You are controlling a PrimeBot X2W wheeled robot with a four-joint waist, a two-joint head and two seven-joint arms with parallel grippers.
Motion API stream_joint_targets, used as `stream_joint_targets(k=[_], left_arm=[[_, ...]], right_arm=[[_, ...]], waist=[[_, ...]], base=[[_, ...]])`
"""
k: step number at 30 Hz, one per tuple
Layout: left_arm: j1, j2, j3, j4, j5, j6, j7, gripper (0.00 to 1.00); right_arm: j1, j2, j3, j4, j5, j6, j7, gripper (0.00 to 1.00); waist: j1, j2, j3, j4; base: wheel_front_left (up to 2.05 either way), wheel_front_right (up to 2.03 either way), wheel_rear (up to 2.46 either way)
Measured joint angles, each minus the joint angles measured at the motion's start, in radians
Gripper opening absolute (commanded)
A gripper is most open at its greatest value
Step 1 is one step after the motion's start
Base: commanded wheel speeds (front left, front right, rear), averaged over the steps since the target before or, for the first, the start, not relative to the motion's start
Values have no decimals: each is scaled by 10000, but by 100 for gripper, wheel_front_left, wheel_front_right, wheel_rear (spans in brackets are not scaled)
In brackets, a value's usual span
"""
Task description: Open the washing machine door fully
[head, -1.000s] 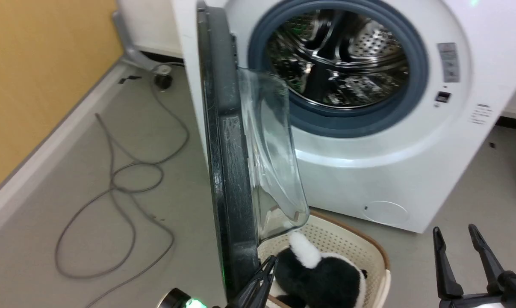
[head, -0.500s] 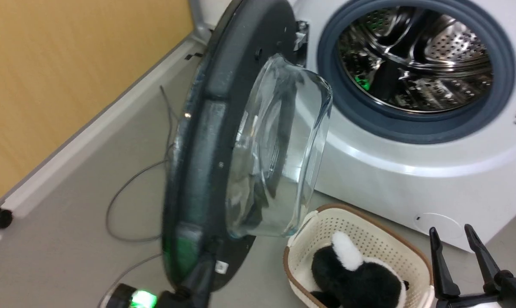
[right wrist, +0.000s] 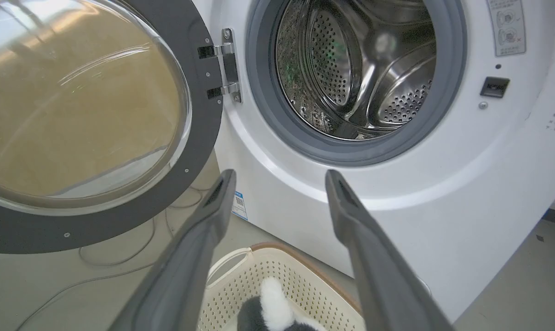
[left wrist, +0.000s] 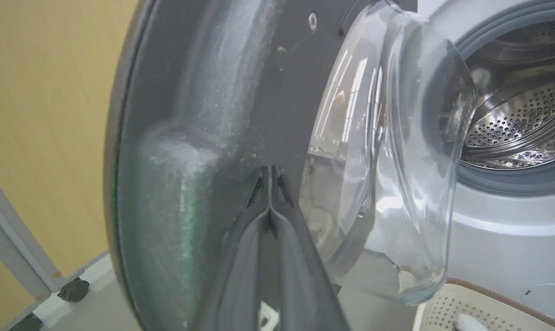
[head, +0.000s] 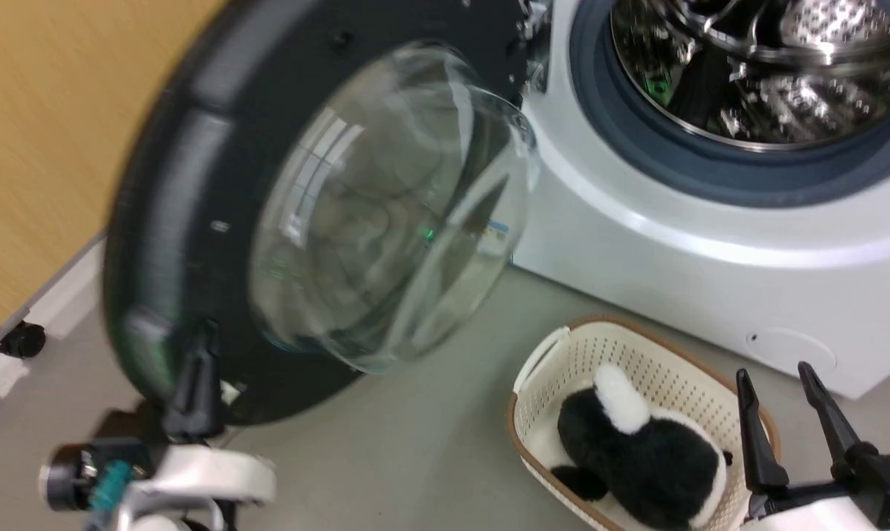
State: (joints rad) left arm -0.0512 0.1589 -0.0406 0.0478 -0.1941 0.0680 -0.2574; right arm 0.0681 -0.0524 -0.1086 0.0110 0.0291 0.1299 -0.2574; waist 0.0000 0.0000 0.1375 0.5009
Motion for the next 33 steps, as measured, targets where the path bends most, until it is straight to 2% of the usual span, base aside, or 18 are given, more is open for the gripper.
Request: stream_joint_targets(k=[3,9,20,28,33], left_arm=[[-519,-146,665,483,-105,-31,-2,0],[-1540,-222,2023,1509,-201,-378,-2,0],[-2879,-376,4261,2594,-253,-930,-2,0],[-3737,-17,5321,3927,27,-1267,-2,0],[-4061,161,5601,4443,309,-1450,-2,0]], right_arm=[[-182,2,-2,48,-100,0,0,100],[-517,2,-2,123,-328,0,0,100],[-1011,0,4,155,-648,0,0,100],[-1169,-10,-2,221,-648,0,0,100],[-1172,-12,6,257,-648,0,0,100]], waist=[[0,0,261,-100],[0,0,823,-358],[1,0,1623,-942],[1,0,1747,-1158],[1,0,1700,-1200]], base=[[0,0,0],[0,0,0],[0,0,0],[0,0,0],[0,0,0]])
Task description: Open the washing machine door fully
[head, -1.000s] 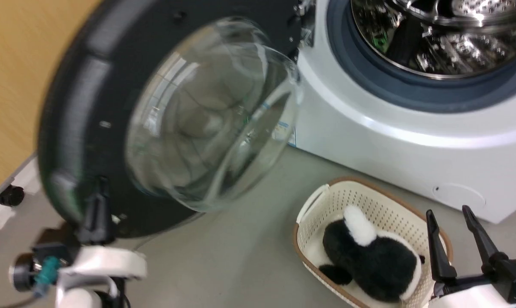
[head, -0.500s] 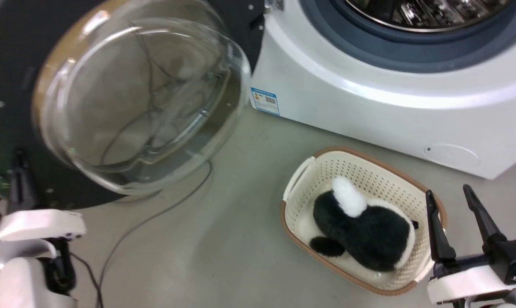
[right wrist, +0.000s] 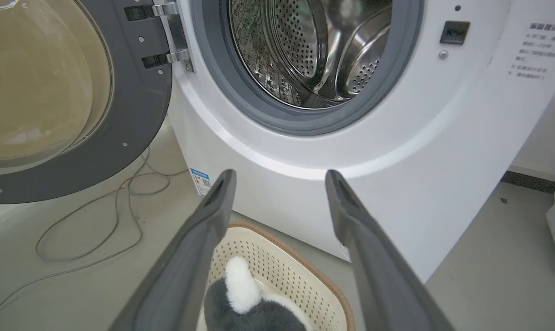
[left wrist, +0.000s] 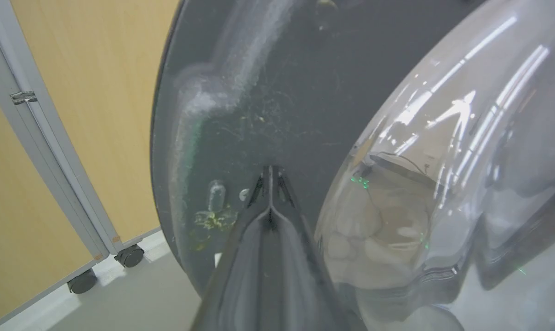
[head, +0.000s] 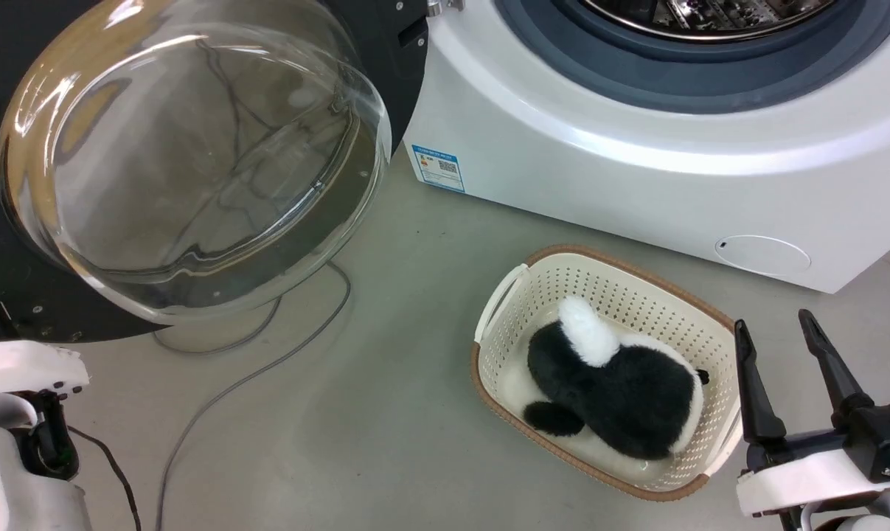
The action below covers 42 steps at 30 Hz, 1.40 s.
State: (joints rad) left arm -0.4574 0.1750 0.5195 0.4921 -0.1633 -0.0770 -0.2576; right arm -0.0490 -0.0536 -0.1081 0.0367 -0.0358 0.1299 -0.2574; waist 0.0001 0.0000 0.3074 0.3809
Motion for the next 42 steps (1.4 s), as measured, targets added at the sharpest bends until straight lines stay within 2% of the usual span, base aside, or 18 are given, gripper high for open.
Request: stream_joint_targets(k=[7,14,27,37,38,39,42], left_arm=[[-117,-17,75,226,426,-207,0,0],[323,-150,-121,-267,842,-355,0,0],[2198,-828,-1057,-2240,1289,-491,0,0],[3300,-1097,-1927,-3308,1367,-477,0,0],[3399,-1122,-1971,-3404,1356,-412,0,8],[3493,-1151,-2036,-3513,1317,-389,0,100],[3854,-1200,-2316,-3862,1237,-362,0,100]], right_arm=[[1,2,21,113,2,0,0,100],[62,6,6,161,150,0,0,100],[787,10,2,132,986,0,0,100],[1089,12,-21,29,1183,0,0,100],[1097,12,-27,12,1185,0,0,100],[1111,12,-29,-8,1204,0,0,100],[1127,12,-17,-58,1258,0,0,100]], waist=[[-1,0,-205,-16],[0,0,-916,-36],[-1,0,-2459,-140],[-2,0,-2991,-460],[-2,0,-3019,-511],[-2,0,-3047,-564],[-2,0,-3129,-759]], base=[[0,0,0],[0,0,0],[0,0,0],[0,0,0],[0,0,0],[0,0,0],[0,0,0]])
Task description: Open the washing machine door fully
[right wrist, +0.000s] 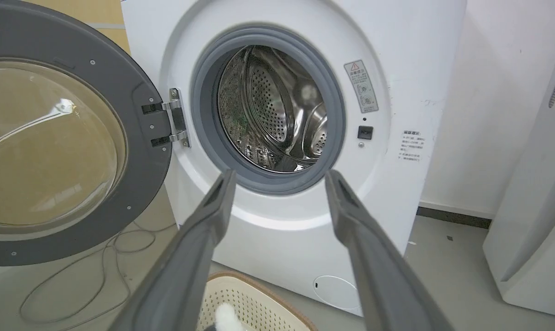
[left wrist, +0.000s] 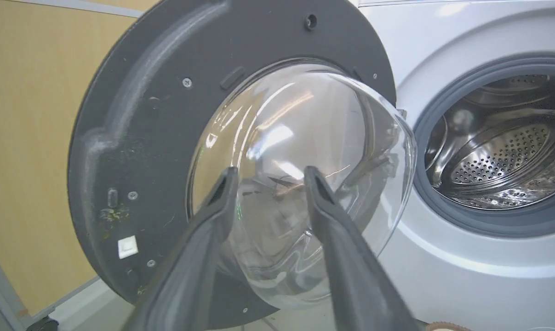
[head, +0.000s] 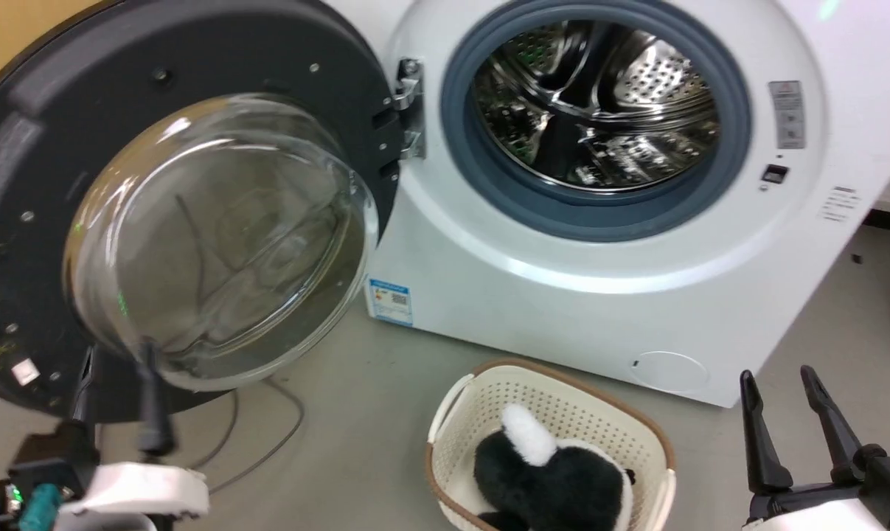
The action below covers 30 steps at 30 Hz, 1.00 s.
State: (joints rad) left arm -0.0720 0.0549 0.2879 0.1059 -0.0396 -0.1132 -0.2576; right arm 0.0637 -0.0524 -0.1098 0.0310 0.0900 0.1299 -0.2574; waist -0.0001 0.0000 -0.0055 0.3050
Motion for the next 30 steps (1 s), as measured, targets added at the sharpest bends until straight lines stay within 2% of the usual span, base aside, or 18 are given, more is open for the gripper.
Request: stream_joint_targets(k=[6,17,28,29,30], left_arm=[[580,-33,-594,-602,-88,165,0,100],[1235,-52,-1820,-589,-602,460,0,100],[1545,-56,-2224,-197,-424,683,0,100],[1547,-56,-2257,-173,-430,731,0,0],[1547,-58,-2280,-165,-424,777,4,0]], right_arm=[[98,2,2,-157,15,0,2,100],[290,2,199,-378,54,0,0,100],[590,2,261,-357,0,0,0,100],[599,2,270,-337,-8,0,0,0],[596,2,274,-330,-8,0,2,0]], waist=[[0,1,-147,-491],[0,0,-391,-1710],[0,0,-481,-2776],[0,0,-482,-2820],[0,0,-484,-2858]], base=[[0,0,0],[0,0,0],[0,0,0],[0,0,0],[0,0,0]])
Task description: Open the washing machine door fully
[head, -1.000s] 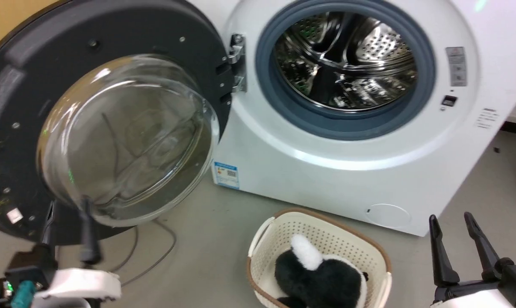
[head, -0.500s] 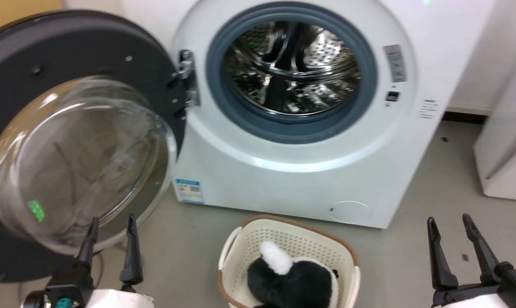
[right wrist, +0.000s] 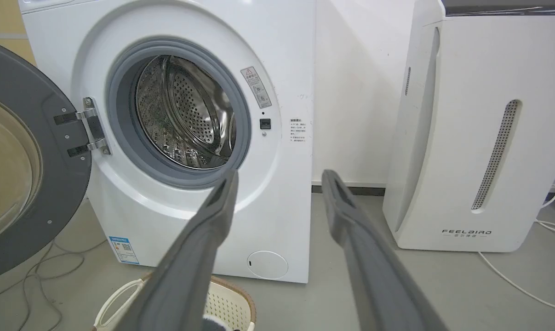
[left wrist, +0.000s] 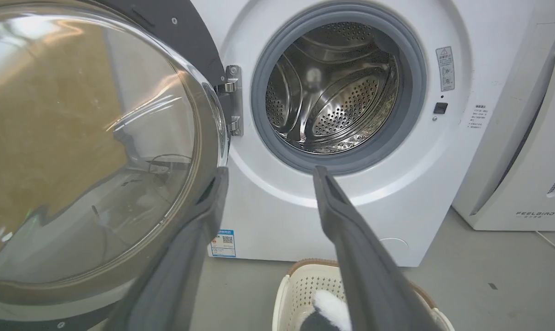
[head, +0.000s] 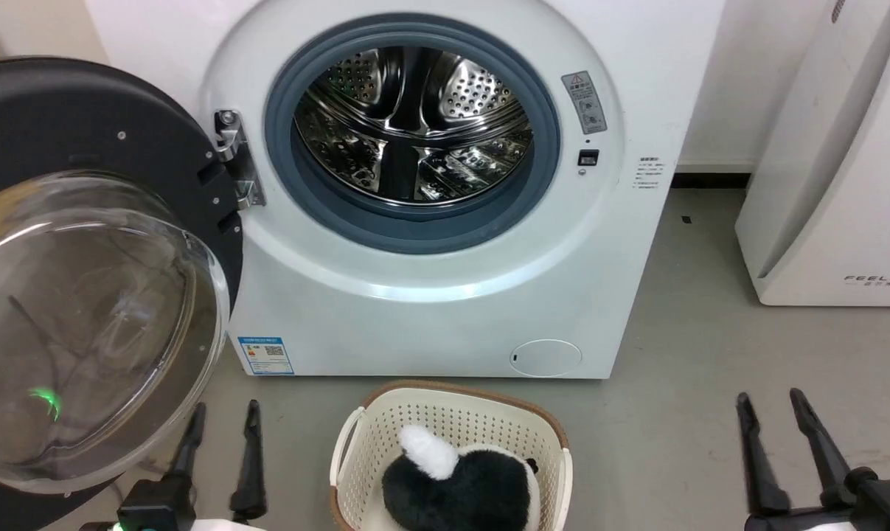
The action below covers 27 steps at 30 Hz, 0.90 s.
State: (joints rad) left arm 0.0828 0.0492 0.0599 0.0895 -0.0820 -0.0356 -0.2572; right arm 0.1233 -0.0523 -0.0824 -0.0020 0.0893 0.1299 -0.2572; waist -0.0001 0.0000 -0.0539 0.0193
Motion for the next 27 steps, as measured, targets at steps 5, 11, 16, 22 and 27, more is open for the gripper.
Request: stream_joint_targets(k=[5,11,16,22,27], left_arm=[[-1,-4,-36,-2,-4,-2,27,0],[-2,-4,-65,-15,-2,2,138,0],[-7,-4,-82,-36,10,4,230,0],[-16,-4,-107,-81,35,6,372,0],[-29,-4,-128,-123,100,17,458,0]], right_arm=[[-9,-2,-6,0,0,0,13,0],[-17,-2,15,0,-13,0,136,0],[-48,-2,46,0,-15,0,257,0],[-50,-2,86,0,-71,0,360,0],[-76,-2,123,2,-105,0,458,0]], waist=[[0,0,9,-14],[0,0,35,-22],[0,0,57,-29],[0,0,83,-37],[0,0,104,-45]], base=[[0,0,0],[0,0,0],[0,0,0],[0,0,0],[0,0,0]])
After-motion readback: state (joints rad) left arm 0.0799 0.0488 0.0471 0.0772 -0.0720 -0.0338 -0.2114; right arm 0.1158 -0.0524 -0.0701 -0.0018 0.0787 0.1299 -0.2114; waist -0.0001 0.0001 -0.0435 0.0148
